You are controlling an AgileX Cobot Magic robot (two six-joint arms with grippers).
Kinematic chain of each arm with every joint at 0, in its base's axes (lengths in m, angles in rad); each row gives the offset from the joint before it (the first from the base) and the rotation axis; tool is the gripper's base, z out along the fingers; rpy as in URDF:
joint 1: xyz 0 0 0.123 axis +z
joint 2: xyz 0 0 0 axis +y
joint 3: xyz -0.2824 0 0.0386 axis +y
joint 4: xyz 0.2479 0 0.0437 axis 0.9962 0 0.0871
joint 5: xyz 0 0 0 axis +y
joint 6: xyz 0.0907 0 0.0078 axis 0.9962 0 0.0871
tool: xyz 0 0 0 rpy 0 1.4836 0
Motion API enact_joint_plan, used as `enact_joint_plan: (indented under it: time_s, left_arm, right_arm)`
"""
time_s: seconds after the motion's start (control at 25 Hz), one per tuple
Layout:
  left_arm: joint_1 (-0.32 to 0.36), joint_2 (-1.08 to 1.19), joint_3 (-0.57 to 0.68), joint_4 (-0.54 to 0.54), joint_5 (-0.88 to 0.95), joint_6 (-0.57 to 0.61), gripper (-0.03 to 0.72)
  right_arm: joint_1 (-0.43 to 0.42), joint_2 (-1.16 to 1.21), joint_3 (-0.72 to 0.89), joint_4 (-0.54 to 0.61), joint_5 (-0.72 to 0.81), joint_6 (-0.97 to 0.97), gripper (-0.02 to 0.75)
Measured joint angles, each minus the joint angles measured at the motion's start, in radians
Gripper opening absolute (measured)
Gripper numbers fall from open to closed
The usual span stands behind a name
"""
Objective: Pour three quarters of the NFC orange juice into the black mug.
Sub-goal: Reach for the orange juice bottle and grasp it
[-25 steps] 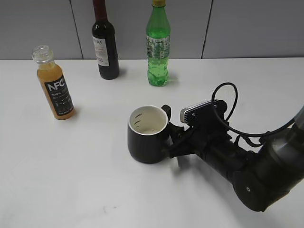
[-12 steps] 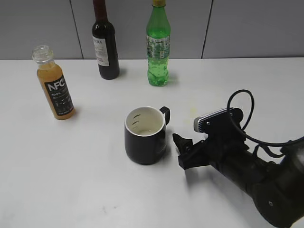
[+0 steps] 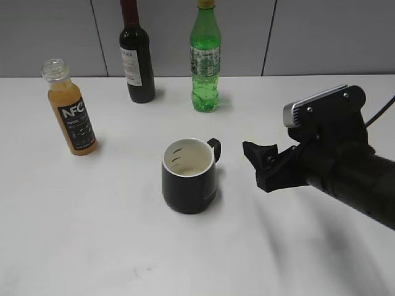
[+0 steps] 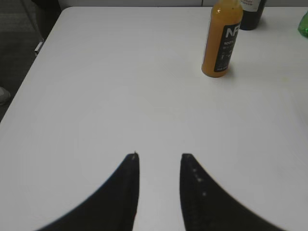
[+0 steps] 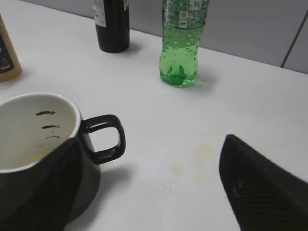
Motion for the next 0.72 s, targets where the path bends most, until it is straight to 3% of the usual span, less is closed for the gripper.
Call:
enact_joint_plan:
  time_s: [0.28, 0.44, 0.52, 0.72]
  left_arm:
    - [0.000, 0.000, 0.000, 0.000, 0.000, 0.000, 0.236]
    - [0.000, 0.000, 0.000, 0.000, 0.000, 0.000, 0.236]
    - [0.000, 0.000, 0.000, 0.000, 0.000, 0.000, 0.236]
    - [0.000, 0.000, 0.000, 0.000, 0.000, 0.000, 0.236]
  right_arm:
    - [0.000, -0.291, -0.087, 0.276, 0.674, -0.287, 0.678]
    - [-0.004, -0.385, -0.098, 0.295, 0.903, -0.316, 0.678]
    - [-0.018, -0.418, -0.109, 0.228, 1.005, -0.264, 0.676]
    - [-0.058, -0.527, -0.168, -0.175, 1.321, 0.100, 0.665]
